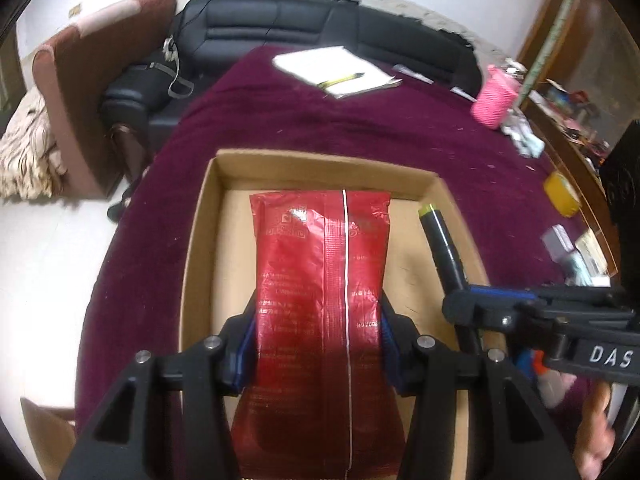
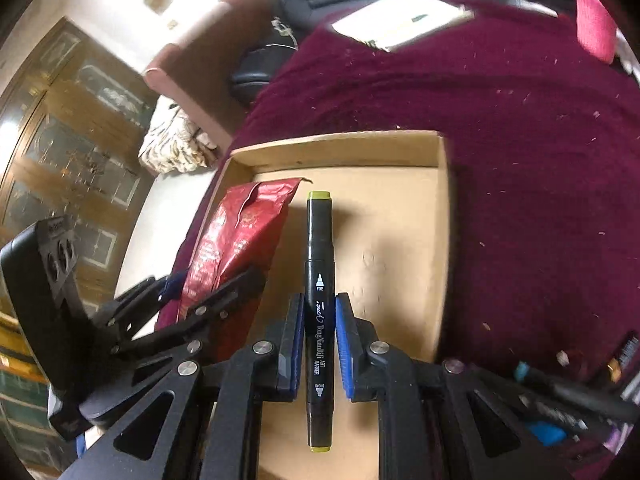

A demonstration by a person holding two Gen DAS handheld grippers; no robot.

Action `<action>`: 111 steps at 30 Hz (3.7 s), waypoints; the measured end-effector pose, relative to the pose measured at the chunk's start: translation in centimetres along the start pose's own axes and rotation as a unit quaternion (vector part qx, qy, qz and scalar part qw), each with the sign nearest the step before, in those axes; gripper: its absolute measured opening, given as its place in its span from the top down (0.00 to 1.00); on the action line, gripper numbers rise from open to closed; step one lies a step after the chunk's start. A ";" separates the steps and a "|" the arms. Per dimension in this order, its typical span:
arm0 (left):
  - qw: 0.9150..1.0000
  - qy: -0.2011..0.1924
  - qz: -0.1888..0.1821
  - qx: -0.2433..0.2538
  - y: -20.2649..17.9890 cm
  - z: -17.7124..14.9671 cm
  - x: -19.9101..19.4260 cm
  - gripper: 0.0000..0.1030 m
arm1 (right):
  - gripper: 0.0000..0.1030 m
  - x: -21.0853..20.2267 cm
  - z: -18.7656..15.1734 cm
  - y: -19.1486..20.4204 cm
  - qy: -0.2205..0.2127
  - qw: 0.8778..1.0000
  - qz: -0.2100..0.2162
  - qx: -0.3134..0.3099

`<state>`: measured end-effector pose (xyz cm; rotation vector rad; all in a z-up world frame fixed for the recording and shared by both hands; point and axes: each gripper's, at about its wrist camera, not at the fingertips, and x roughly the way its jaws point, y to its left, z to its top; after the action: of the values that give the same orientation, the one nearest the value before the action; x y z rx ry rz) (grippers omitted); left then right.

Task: Organize objects
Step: 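Grasp the red foil bag with the left tool and carry it to the cardboard tray, then lower the red bag and marker into the tray and open both tools, then grasp the white glue bottle with the left tool while the right grasps the pink keychain, then carry the glue bottle and pink keychain into the tray and release both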

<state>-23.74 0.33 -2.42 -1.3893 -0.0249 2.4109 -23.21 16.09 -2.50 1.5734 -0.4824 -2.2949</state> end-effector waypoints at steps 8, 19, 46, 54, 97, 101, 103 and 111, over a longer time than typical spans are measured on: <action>1.000 0.007 0.008 -0.029 1.4 1.1 1.7 0.51 | 0.83 3.6 2.8 -0.1 0.001 1.000 -0.002 0.017; 0.999 0.004 -0.003 -0.036 2.3 1.6 2.6 0.48 | 0.83 5.2 4.0 0.1 -0.006 1.000 -0.014 0.020; 0.986 -0.039 -0.155 0.055 -13.4 -9.9 -5.6 0.21 | 0.57 -17.8 -19.7 -11.1 -0.195 0.979 -0.010 0.059; 0.991 0.009 -0.133 0.029 -18.8 -10.3 -1.8 0.24 | 0.57 -20.0 -22.7 -15.3 -0.227 0.969 0.020 0.091; 0.986 0.005 -0.135 0.100 -20.1 -16.3 -0.9 0.75 | 0.55 -12.8 -20.7 -14.8 -0.171 0.983 -0.051 0.032; 0.985 0.000 -0.135 0.107 -20.1 -16.9 -1.6 0.75 | 0.55 -14.6 -21.6 -14.4 -0.193 0.980 -0.044 0.032; 0.984 -0.009 -0.148 0.102 -19.7 -17.0 -2.4 0.75 | 0.55 -15.2 -21.8 -13.8 -0.201 0.979 -0.032 0.028; 0.981 -0.055 -0.175 0.061 -16.3 -15.9 -7.2 0.75 | 0.55 -15.6 -21.4 -10.6 -0.199 0.980 -0.010 -0.003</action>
<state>-2.30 10.80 -1.46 -1.0927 -0.1360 2.1523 1.53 30.39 -1.49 1.1161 -0.5534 -2.6298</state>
